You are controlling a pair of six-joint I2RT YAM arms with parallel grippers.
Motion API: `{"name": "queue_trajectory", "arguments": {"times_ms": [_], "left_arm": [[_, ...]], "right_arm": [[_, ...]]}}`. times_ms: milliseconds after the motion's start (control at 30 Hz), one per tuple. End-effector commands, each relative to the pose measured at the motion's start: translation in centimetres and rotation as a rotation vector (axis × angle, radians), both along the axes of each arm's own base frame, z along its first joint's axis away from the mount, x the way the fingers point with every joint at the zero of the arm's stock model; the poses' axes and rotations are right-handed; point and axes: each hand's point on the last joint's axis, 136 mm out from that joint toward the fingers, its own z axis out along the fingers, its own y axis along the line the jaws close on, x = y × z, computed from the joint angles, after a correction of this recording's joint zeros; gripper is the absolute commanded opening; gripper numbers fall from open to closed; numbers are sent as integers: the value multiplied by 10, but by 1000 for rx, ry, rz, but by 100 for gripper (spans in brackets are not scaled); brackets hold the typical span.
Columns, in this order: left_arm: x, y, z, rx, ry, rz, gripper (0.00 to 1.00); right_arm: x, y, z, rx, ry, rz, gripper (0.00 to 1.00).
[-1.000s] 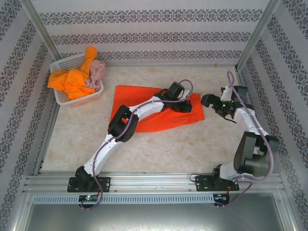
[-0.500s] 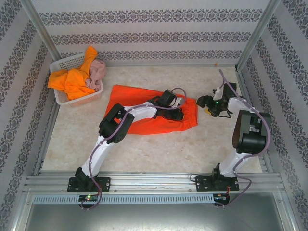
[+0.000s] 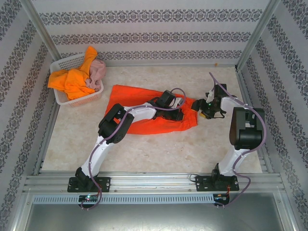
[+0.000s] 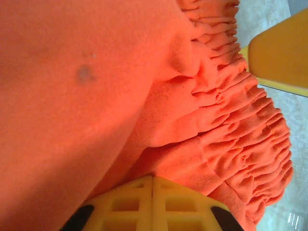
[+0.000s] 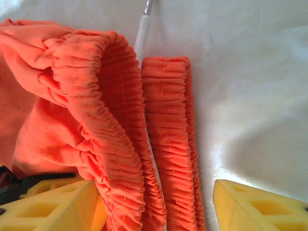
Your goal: Fold and stack the shorts
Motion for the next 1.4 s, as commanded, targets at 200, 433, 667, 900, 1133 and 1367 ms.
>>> {"name": "queue_trajectory", "arguments": {"times_ms": [200,433,667,900,1133,1367], "left_arm": [[2,18,-18,52,30,46,0],[3,18,-19,44,32,49,0],[5,17,-17,41,29,48,0],[5,18,-17,38,32,51,0],[7,18,-12,26,23,59,0],[13,23,7,-21,-5,92,0]], "right_arm": [[-9,11,-23,-30,82,9,59],[-11,18,-21,-51,90,27,52],[-17,22,-23,-127,148,82,52],[-25,22,-27,-178,213,102,45],[-30,23,-30,-248,263,123,35],[-30,23,-29,-244,262,104,2]]}}
